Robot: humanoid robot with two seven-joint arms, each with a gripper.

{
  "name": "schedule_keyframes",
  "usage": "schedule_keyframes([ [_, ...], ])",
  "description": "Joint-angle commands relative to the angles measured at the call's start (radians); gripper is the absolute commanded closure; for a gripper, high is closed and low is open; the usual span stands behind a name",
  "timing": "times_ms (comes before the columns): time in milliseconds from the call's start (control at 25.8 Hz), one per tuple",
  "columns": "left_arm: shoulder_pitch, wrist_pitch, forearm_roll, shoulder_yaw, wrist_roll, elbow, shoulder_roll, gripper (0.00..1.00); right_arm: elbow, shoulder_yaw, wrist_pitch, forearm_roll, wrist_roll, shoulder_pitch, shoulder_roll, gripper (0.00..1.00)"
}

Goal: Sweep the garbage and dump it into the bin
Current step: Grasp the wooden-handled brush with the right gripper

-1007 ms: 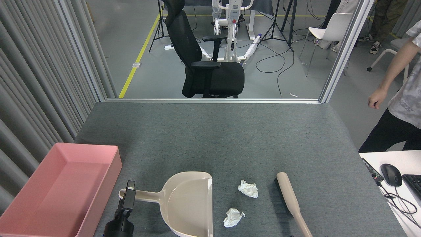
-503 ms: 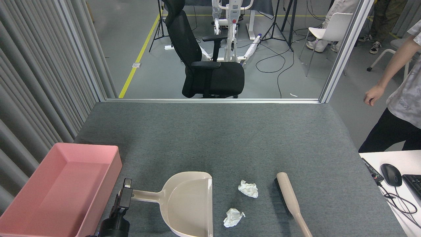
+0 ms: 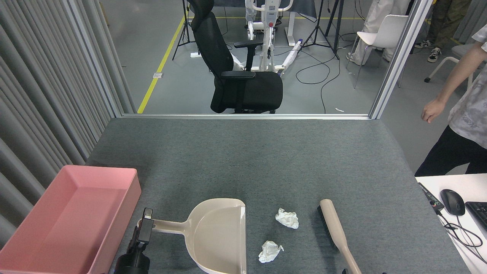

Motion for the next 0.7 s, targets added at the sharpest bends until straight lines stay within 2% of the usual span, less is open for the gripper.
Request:
schedule_keyframes([
  [0, 0.000, 0.000, -0.001, 0.000, 0.002, 0.005, 0.001, 0.00, 0.019, 0.004, -0.001, 0.000, 0.001, -0.015, 0.001, 0.01],
  [271, -0.006, 0.000, -0.001, 0.000, 0.002, 0.006, 0.000, 0.00, 0.027, 0.009, 0.000, 0.001, 0.001, -0.026, 0.001, 0.04],
  [426, -0.009, 0.000, -0.001, 0.000, 0.002, 0.009, 0.000, 0.00, 0.045, 0.009, 0.000, 0.001, 0.001, -0.028, 0.001, 0.32],
  [658, -0.009, 0.002, -0.042, 0.000, 0.002, 0.014, -0.002, 0.00, 0.054, 0.010, 0.000, 0.001, -0.012, -0.032, 0.007, 0.47],
])
